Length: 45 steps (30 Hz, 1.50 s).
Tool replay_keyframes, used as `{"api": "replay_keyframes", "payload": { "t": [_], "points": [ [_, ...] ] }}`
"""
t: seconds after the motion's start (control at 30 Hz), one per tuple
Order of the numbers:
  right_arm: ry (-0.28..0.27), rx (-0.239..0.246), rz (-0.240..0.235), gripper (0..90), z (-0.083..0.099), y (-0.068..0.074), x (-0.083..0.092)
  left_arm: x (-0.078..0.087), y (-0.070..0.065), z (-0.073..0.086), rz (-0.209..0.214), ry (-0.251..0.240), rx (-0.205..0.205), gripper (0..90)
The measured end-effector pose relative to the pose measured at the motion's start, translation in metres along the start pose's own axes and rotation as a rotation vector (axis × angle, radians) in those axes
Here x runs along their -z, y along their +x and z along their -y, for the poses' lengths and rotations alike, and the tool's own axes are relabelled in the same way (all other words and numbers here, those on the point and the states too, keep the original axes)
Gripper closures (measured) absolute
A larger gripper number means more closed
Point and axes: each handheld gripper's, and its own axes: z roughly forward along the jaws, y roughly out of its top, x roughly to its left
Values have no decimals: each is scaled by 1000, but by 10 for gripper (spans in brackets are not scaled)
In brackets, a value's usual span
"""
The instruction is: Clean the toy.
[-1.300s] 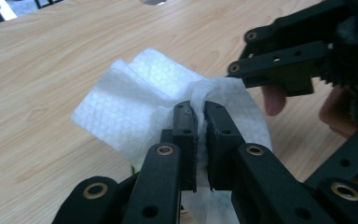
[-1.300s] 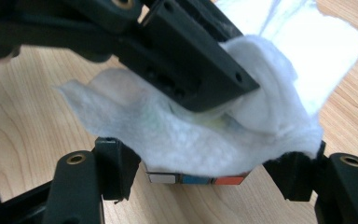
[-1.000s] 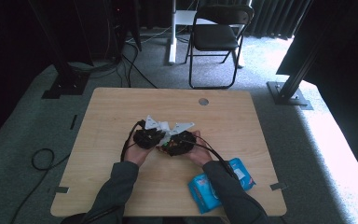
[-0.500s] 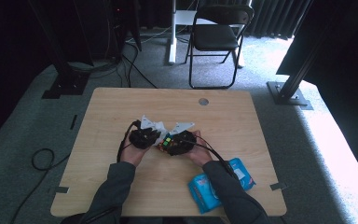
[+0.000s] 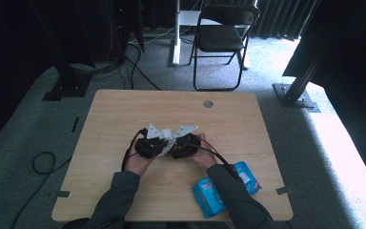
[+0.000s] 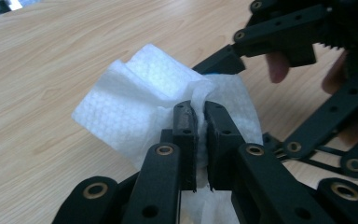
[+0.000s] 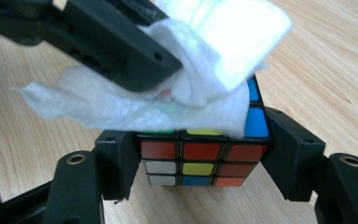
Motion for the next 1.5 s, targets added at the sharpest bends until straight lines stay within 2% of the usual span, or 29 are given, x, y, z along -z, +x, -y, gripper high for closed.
{"api": "replay_keyframes", "payload": {
  "t": [0.3, 0.53, 0.83, 1.23, 1.43, 1.5],
  "points": [
    [0, 3, -1, 344, 0, 1, 0, -2, -7, -3, 52, -9, -27, 841],
    [-5, 3, -4, 343, 0, 0, 1, -1, -9, -5, 55, -17, -40, 841],
    [-4, 4, -9, 343, 0, 0, 1, 7, -2, -8, 24, -44, -27, 841],
    [-14, 4, -18, 343, 0, 0, 3, 22, 18, -11, -30, -84, 29, 842],
    [-24, 1, -26, 343, 0, 0, 4, 19, 22, -9, -32, -62, 38, 837],
    [-22, 7, -26, 343, 0, 1, 4, 17, 21, -8, -28, -55, 36, 804]
  ]
}}
